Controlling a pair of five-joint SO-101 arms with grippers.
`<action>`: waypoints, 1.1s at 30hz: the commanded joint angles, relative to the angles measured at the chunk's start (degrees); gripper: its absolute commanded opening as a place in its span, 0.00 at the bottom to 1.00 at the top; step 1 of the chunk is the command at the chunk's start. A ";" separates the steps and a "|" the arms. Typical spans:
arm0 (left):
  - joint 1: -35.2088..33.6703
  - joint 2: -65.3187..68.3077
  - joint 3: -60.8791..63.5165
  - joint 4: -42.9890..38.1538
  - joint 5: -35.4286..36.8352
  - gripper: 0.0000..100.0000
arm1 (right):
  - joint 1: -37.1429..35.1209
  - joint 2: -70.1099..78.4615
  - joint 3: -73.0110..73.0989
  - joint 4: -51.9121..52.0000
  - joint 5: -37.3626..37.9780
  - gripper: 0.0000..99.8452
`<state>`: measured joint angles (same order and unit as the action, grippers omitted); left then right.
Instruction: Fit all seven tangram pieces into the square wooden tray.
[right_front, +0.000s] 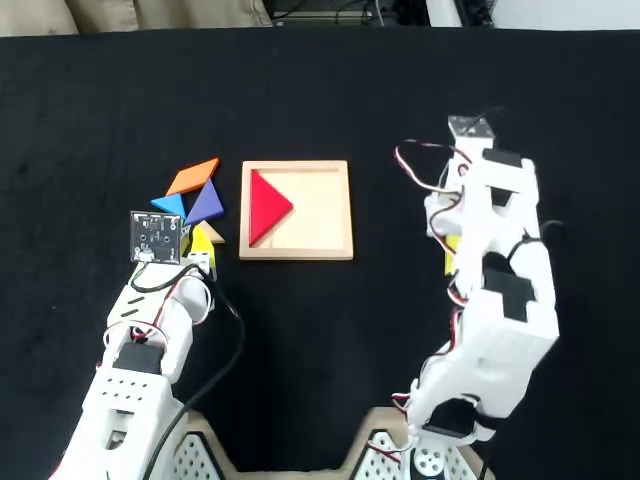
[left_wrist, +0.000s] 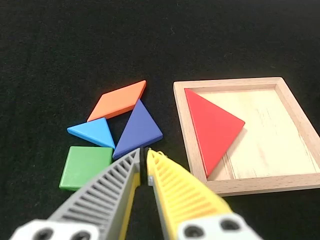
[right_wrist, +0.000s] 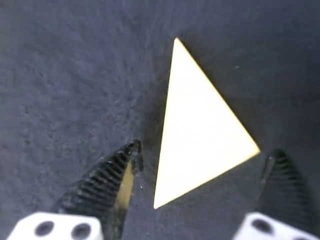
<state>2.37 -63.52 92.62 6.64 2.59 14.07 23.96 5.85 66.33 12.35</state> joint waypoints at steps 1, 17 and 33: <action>0.75 -0.79 -1.63 -0.97 -0.35 0.04 | 1.05 0.57 -4.09 -1.14 -0.44 0.35; 1.80 -0.79 -1.54 -0.97 -0.35 0.04 | 3.52 3.91 -7.16 -0.44 -0.35 0.30; 1.80 -0.79 -1.54 -0.97 -0.35 0.04 | 3.52 3.91 -7.16 -0.88 -0.44 0.25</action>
<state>3.43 -63.52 92.62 6.64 2.59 16.18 28.00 1.36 66.15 12.44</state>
